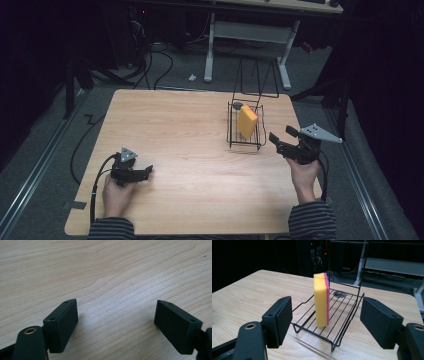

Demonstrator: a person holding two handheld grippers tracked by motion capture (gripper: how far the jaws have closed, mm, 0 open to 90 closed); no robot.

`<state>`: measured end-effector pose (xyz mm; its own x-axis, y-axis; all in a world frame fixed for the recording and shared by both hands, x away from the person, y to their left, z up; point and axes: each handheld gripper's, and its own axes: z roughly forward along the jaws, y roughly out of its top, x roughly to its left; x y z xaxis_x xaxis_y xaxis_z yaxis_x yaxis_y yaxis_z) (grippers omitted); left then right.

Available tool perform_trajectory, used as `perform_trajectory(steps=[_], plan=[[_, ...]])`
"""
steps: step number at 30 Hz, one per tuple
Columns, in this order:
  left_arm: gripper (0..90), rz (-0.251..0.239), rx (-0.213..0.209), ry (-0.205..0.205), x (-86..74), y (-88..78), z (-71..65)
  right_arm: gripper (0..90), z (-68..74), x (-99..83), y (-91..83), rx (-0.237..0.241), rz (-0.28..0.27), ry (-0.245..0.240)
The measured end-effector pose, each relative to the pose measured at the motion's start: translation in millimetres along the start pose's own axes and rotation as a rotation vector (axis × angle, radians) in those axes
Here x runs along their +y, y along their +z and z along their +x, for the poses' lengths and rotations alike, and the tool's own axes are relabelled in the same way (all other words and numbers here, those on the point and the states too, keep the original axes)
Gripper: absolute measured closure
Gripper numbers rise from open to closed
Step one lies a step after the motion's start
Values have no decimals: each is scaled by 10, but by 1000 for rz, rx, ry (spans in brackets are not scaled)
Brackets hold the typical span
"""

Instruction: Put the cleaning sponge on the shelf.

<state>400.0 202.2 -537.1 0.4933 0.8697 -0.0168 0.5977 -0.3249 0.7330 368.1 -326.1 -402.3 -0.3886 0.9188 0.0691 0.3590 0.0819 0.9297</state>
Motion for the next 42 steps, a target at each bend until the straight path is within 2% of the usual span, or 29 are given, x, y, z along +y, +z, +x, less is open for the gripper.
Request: perform_trajectory(steps=[10,20,30,33,42], plan=[[196,0,-2,-2,0,-1,2,280,-2,-167,-166,-7,-12,17],[196,0,0,0,0,0,0,294,-34,-404,-199,2,1,45],[196,0,0,0,0,0,0,302,-21,-605,-130,15,27,74],[196,0,0,0,0,0,-1,306,-3,-648,-98,15,38,69],[196,0,0,0,0,0,0,323,21,-815,81,52,83,87]])
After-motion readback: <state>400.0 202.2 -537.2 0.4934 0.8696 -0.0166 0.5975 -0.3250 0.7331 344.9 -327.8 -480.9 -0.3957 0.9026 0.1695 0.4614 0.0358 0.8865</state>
